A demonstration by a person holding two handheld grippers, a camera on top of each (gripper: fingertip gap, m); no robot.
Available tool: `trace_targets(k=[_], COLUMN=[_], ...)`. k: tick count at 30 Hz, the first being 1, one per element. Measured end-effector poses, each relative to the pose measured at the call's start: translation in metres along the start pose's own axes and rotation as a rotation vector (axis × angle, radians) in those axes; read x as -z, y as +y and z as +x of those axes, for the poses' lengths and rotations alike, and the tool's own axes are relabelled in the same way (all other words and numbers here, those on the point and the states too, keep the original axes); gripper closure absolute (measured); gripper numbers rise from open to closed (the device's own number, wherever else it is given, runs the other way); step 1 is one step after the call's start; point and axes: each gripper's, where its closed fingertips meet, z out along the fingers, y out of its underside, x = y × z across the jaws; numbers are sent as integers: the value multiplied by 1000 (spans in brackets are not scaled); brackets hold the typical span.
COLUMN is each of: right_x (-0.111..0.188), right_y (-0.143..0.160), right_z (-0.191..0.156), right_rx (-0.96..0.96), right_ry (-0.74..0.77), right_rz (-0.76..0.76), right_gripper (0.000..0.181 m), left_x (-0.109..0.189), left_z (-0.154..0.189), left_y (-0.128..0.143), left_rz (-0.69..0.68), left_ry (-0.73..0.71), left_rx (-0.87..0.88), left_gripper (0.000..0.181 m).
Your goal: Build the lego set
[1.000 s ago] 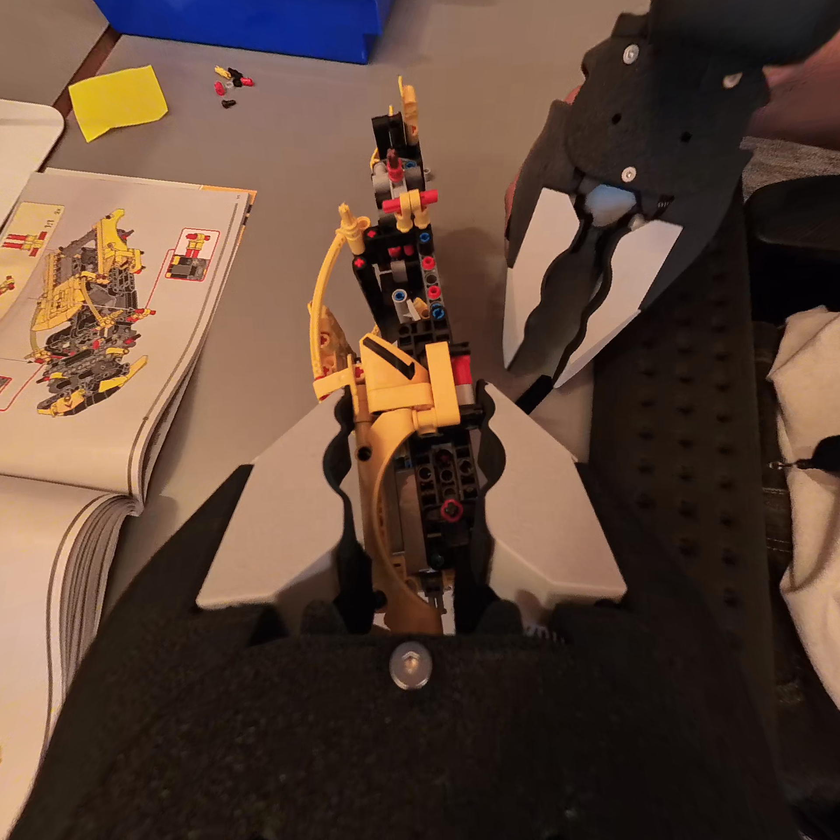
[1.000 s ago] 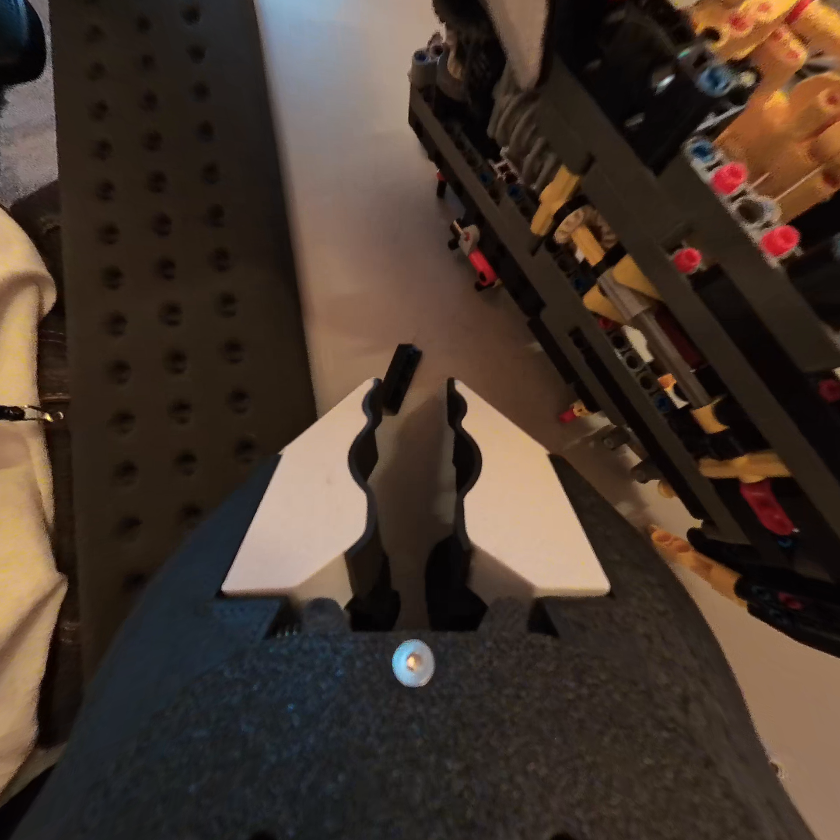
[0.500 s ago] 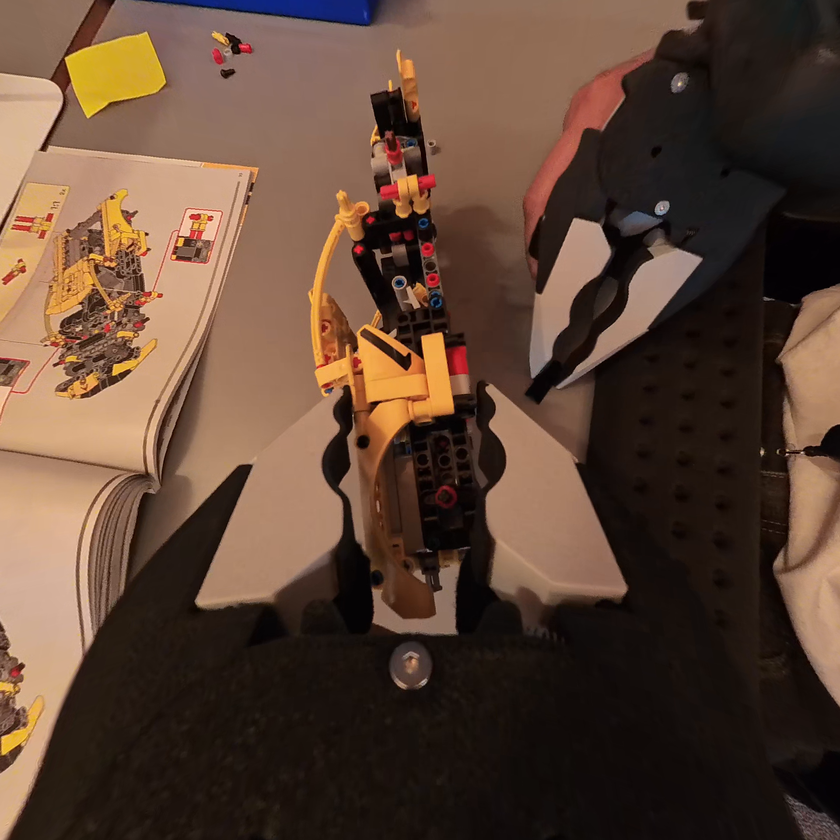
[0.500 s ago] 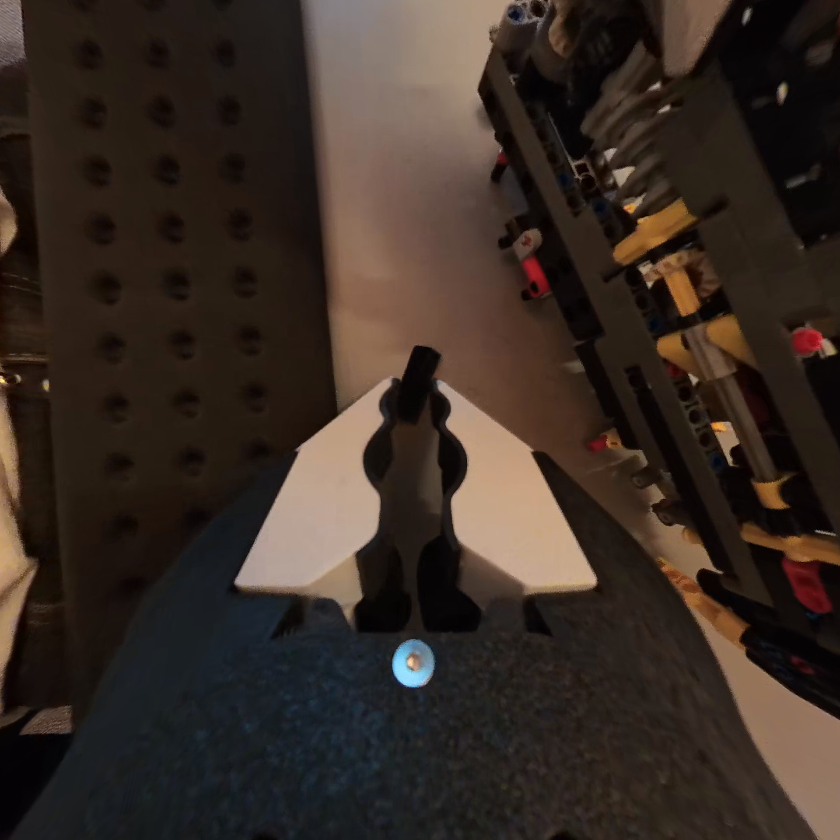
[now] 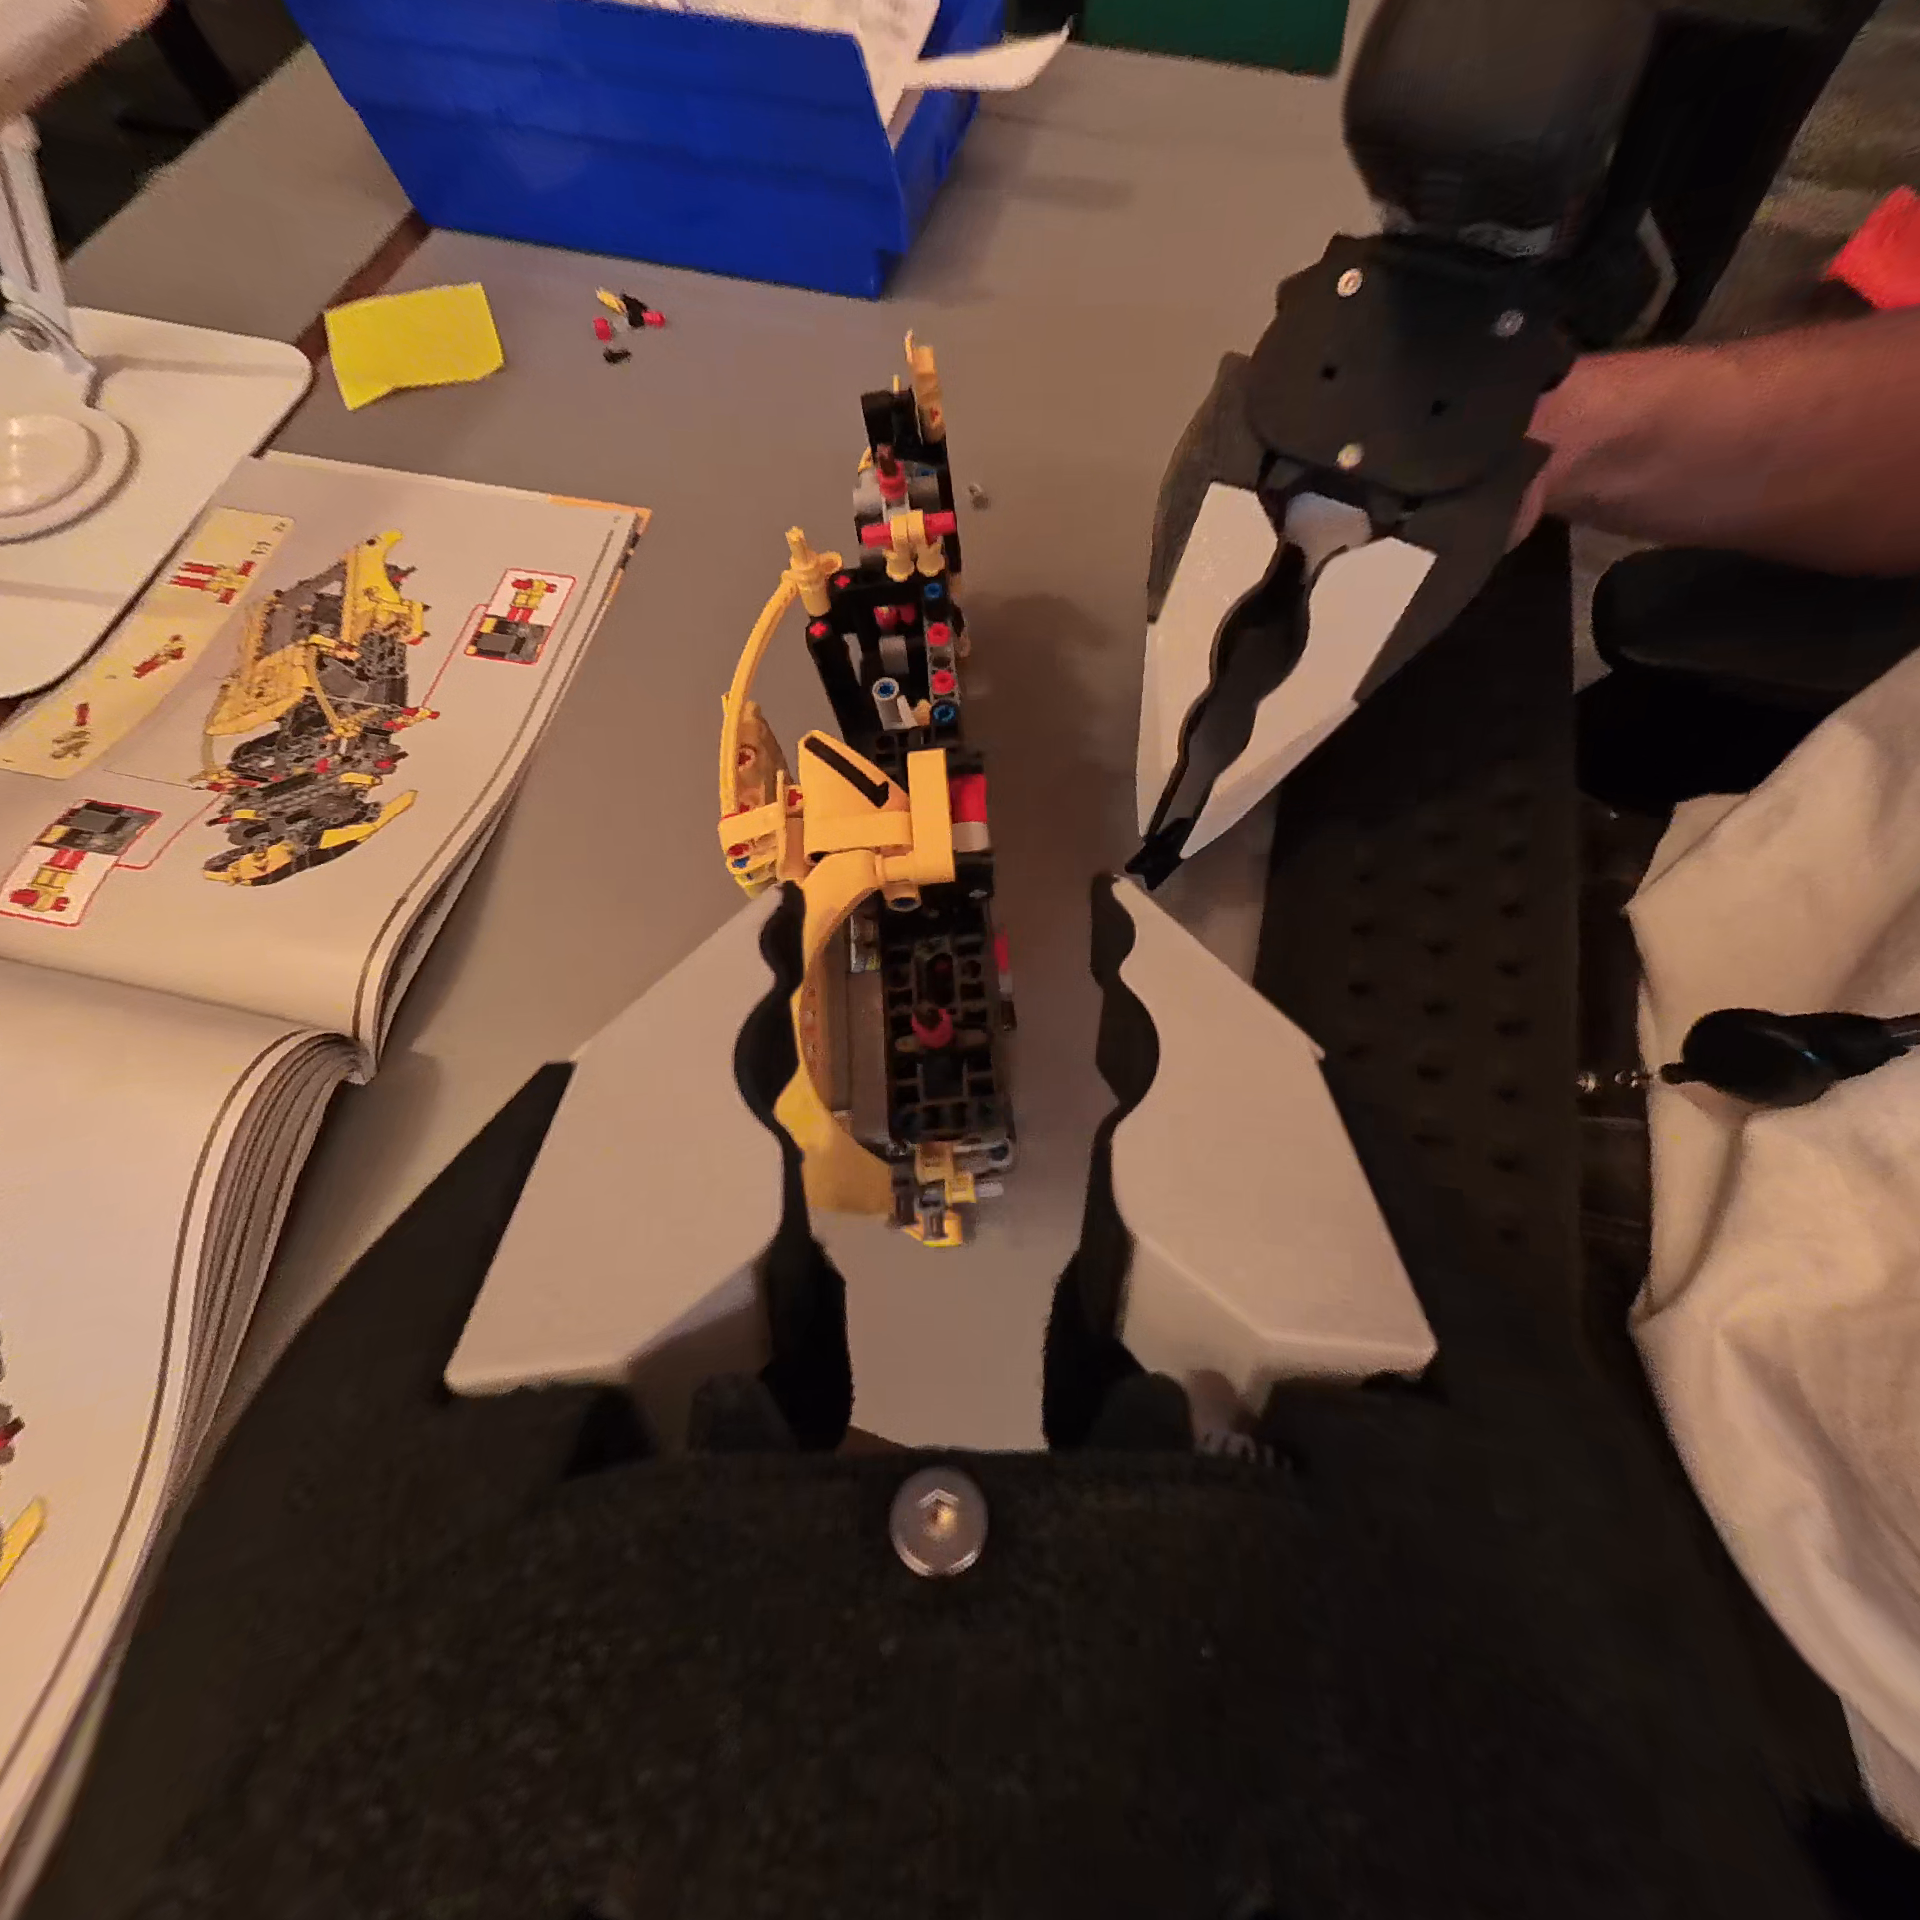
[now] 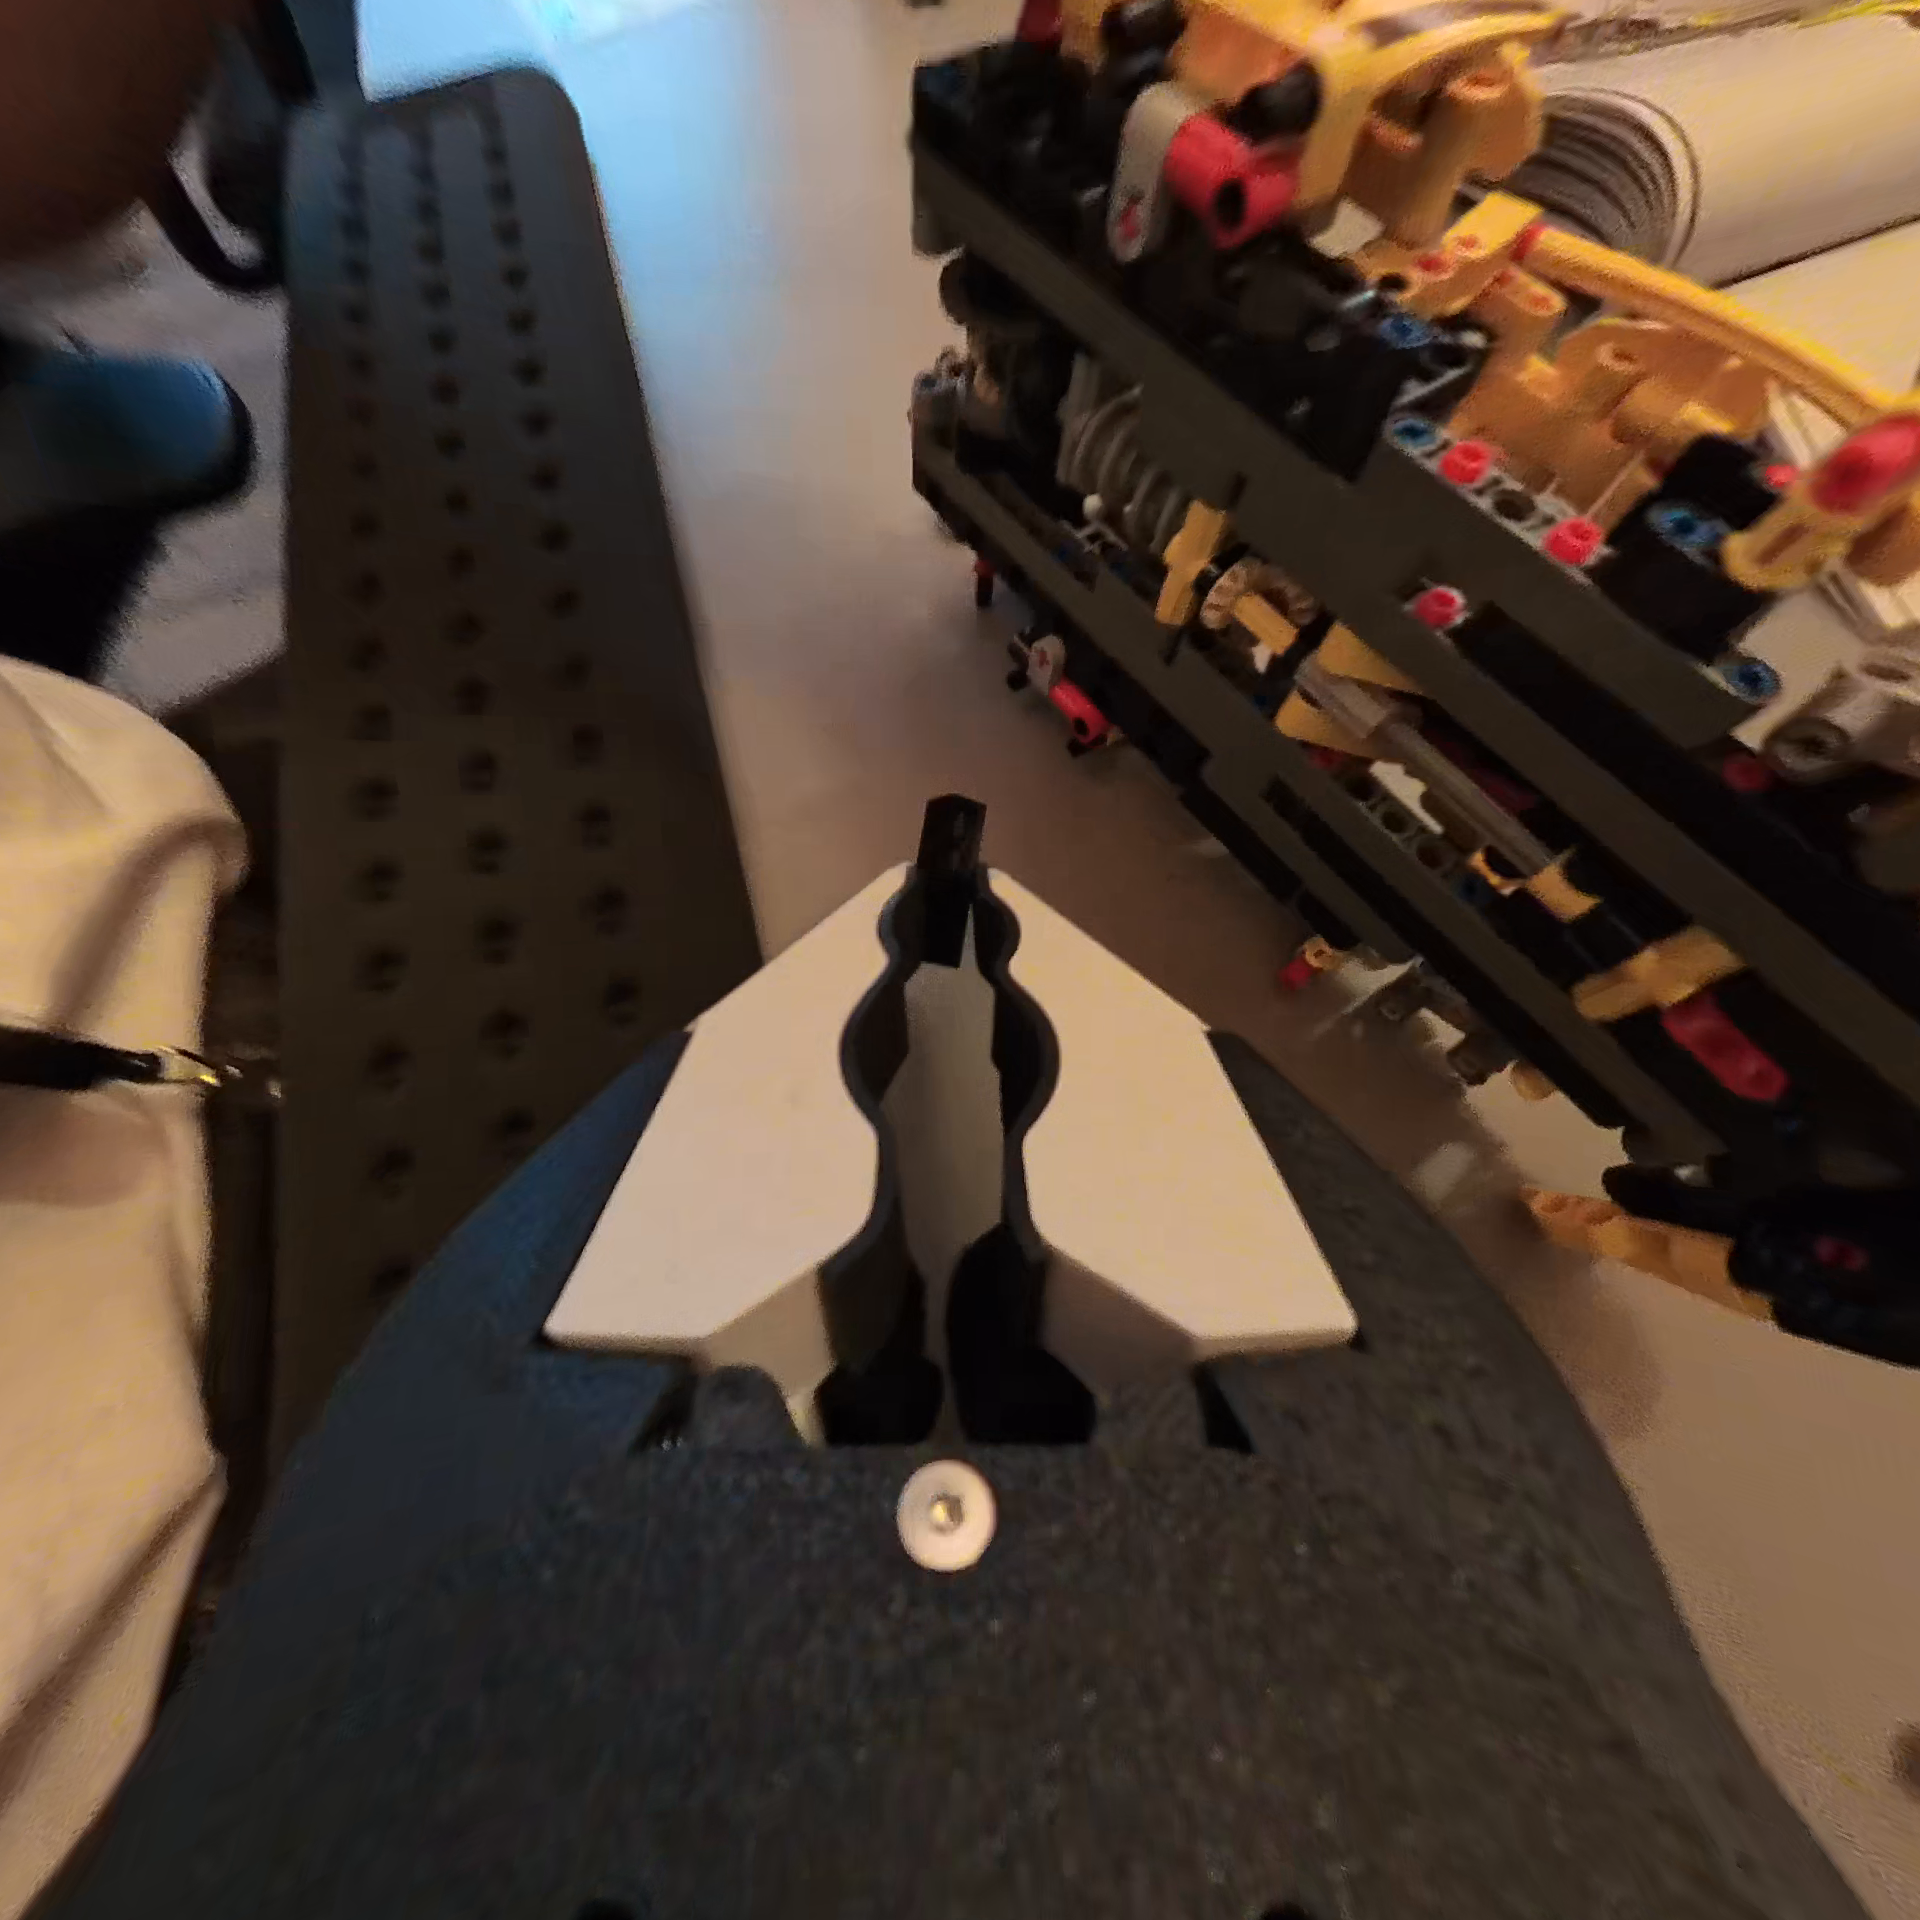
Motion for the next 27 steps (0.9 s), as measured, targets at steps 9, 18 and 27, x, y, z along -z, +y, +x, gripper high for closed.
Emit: trace_targets(k=[9, 18, 27], right_x=[26, 34, 32], right_y=[-34, -66, -63], right_z=[1, -27, -34], right_rx=[193, 683, 735], right_ry=[181, 426, 443], right_rz=[154, 157, 151], right_gripper=[174, 175, 175], left_x=[6, -27, -31], left_z=[52, 73, 87], left_y=[-13, -2, -2], left_rz=[179, 244, 214], left_ry=[40, 178, 239], left_rx=[256, 560, 497], left_gripper=[138, 163, 177])
